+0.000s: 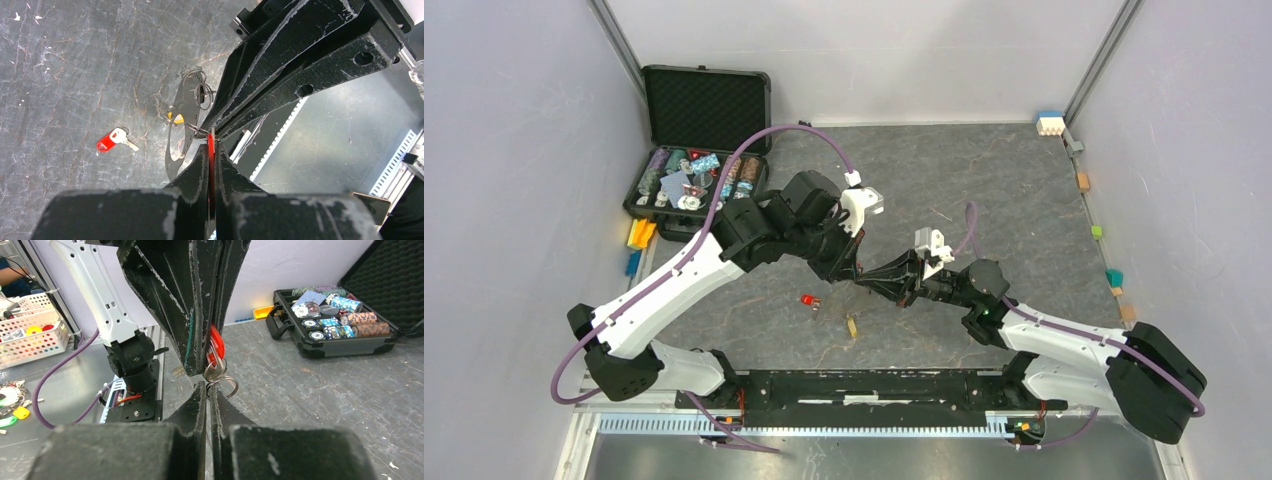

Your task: Remove the keys from the keyring

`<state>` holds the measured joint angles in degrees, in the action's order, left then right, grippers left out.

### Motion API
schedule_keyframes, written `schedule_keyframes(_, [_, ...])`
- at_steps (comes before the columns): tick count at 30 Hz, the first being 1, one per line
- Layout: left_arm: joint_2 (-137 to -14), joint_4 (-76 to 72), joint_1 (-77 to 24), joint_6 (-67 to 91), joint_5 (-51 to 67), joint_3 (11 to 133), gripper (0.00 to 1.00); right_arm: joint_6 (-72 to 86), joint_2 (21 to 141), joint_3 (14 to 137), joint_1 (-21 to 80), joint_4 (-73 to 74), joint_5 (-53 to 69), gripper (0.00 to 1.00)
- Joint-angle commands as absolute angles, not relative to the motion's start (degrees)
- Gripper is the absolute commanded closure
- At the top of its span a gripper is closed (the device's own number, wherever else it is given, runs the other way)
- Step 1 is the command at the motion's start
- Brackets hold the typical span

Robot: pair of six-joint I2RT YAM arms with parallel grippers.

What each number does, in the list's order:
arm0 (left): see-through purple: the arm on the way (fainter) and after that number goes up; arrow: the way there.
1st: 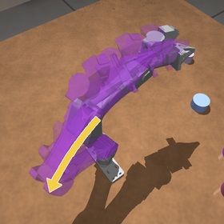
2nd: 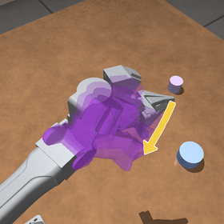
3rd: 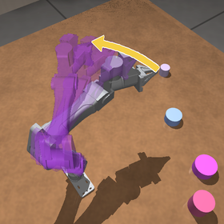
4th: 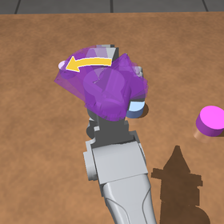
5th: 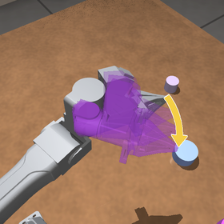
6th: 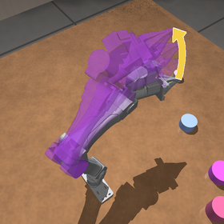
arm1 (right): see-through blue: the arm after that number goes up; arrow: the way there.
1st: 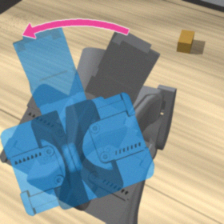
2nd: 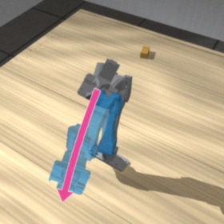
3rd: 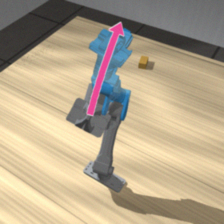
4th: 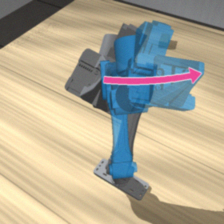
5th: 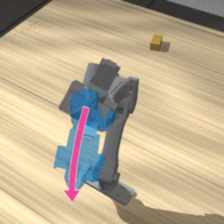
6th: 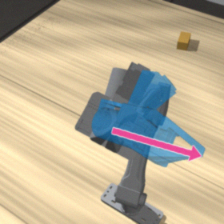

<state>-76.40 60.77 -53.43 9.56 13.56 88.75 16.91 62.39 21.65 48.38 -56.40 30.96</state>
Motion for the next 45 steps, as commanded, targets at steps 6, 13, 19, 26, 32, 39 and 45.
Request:
schedule_keyframes(6, [-73.7,56.2,-53.3,9.9,9.8,89.1,0.98,17.3,61.6,22.6,48.8,-59.0,32.7,1.0])
schedule_keyframes(13, [-72.2,54.4,-52.9,11.0,6.1,88.8,0.98,16.6,59.9,21.3,48.8,-60.0,34.6,1.0])
schedule_keyframes(19, [-72.4,54.0,-52.7,11.3,5.3,87.6,0.98,15.9,58.6,20.6,48.8,-60.2,36.1,1.0])
schedule_keyframes(26, [-72.3,53.8,-52.4,11.2,5.7,86.5,0.98,14.9,57.2,19.7,48.9,-61.1,37.2,1.0])
schedule_keyframes(32, [-73.0,53.8,-52.4,10.6,9.3,84.9,0.98,13.4,55.6,18.0,48.9,-63.7,35.8,1.0])
schedule_keyframes(39, [-74.9,54.0,-52.4,9.5,14.9,84.3,0.98,10.1,54.5,14.4,49.1,-72.3,35.4,1.0])
schedule_keyframes(45, [-76.0,54.1,-52.4,9.3,16.4,83.9,0.98,5.6,52.6,11.6,49.1,-78.7,34.9,1.0])
